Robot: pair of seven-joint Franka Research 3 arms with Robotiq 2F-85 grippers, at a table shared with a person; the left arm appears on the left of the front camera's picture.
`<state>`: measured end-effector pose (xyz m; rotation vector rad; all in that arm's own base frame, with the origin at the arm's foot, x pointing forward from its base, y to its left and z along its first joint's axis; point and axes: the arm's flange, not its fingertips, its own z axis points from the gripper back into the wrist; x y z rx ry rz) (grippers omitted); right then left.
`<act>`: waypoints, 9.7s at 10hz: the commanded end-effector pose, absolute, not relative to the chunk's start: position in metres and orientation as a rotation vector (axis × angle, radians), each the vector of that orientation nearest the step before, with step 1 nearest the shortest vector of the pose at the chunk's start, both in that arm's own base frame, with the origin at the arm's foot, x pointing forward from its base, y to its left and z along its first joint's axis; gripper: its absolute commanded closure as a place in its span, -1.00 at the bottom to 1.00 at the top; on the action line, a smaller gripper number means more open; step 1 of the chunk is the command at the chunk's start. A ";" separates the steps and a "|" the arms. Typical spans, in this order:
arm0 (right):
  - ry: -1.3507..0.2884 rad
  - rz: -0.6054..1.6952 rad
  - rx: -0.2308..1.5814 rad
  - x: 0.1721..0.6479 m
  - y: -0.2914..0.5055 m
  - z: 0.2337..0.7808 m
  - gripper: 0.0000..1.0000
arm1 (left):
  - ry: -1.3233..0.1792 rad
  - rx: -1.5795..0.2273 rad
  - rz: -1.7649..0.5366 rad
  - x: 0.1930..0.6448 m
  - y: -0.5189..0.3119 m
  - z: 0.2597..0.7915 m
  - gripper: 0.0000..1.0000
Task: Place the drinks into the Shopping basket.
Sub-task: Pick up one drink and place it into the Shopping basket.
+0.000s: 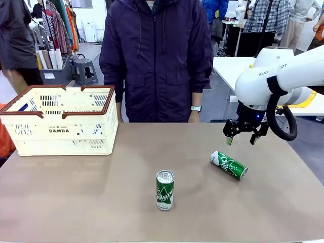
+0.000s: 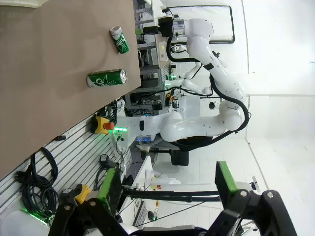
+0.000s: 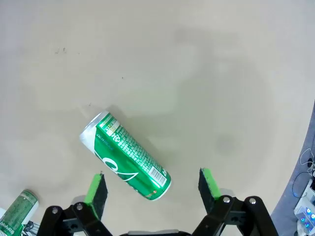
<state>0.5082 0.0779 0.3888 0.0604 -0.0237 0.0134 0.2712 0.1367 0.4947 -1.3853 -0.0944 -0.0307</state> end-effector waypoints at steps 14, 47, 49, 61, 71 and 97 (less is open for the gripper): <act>0.062 0.779 0.029 0.493 0.132 0.310 -1.00 | -0.103 -1.403 -0.027 0.270 0.136 0.498 -1.00; 0.091 -0.024 0.190 0.599 0.453 0.410 1.00 | -0.103 -1.403 -0.027 0.270 0.136 0.498 -1.00; 0.170 -0.085 0.123 0.566 0.480 0.373 1.00 | -0.103 -1.403 -0.027 0.270 0.136 0.498 -1.00; 0.192 0.003 0.005 0.524 0.445 0.347 1.00 | -0.103 -1.403 -0.027 0.270 0.136 0.498 -1.00; 0.171 0.045 0.070 0.530 0.425 0.307 -1.00 | -0.103 -1.403 -0.027 0.270 0.136 0.498 -1.00; -0.238 -0.294 1.266 0.210 -0.150 0.499 -1.00 | -0.103 -1.403 -0.027 0.270 0.136 0.498 -1.00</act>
